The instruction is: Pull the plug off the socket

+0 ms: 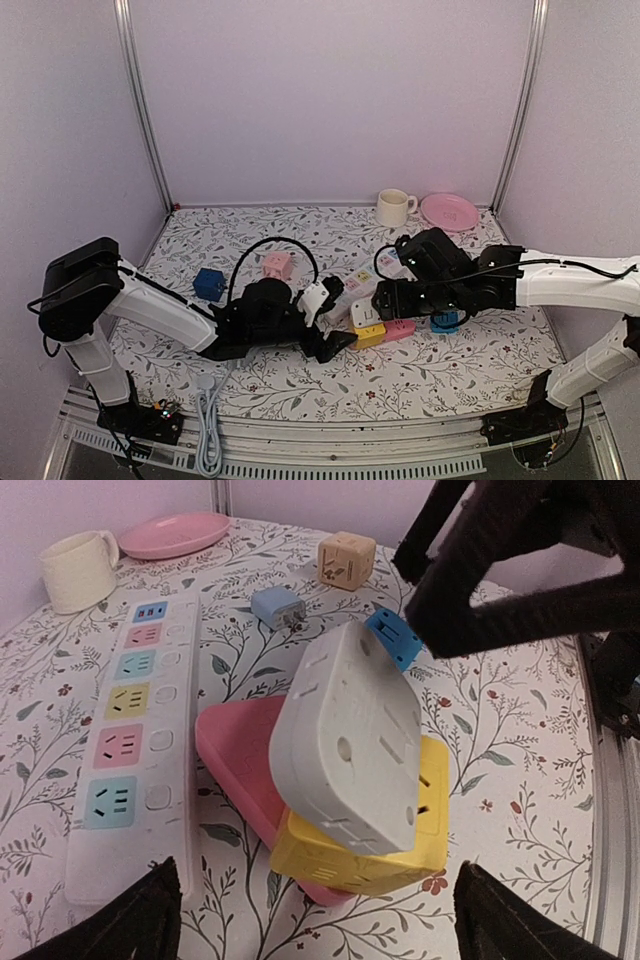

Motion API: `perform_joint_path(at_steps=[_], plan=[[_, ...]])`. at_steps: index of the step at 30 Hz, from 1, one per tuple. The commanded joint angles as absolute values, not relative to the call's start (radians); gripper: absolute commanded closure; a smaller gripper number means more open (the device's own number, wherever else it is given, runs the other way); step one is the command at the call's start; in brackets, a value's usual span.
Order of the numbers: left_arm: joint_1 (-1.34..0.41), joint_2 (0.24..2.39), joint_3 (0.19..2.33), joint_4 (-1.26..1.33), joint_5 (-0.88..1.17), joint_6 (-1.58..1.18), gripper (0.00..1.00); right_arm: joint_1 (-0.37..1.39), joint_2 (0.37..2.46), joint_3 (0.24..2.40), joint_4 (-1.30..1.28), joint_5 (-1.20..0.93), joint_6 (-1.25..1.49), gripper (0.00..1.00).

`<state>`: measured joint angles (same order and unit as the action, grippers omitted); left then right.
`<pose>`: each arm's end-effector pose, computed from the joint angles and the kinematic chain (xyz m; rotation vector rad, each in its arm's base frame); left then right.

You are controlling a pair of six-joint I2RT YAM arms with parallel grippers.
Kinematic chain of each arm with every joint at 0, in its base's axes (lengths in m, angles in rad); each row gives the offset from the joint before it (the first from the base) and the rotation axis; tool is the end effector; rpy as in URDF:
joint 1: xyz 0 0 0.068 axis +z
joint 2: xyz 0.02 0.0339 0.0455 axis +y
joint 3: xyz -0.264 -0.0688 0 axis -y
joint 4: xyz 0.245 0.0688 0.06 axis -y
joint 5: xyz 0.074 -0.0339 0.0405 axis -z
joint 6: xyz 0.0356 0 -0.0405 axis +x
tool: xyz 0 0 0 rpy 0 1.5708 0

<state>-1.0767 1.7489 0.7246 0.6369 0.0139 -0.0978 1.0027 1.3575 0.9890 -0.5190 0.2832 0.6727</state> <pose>0.1640 -0.3056 0.1538 0.9684 1.7977 -0.7721 0.1604 0.2328 0.2553 -0.2800 2.4378 0.4138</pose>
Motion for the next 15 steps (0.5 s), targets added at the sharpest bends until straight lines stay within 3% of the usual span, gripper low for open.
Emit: perform_joint_path(at_steps=[1,15], plan=[[-1.071,1.725,0.707,0.679,0.002,-0.107,0.05,1.078,1.428,1.068,-0.565,0.337,0.722,0.13],[-1.066,1.723,0.676,0.692,0.041,-0.098,0.09,1.147,1.631,1.235,-0.620,0.370,0.692,0.19]])
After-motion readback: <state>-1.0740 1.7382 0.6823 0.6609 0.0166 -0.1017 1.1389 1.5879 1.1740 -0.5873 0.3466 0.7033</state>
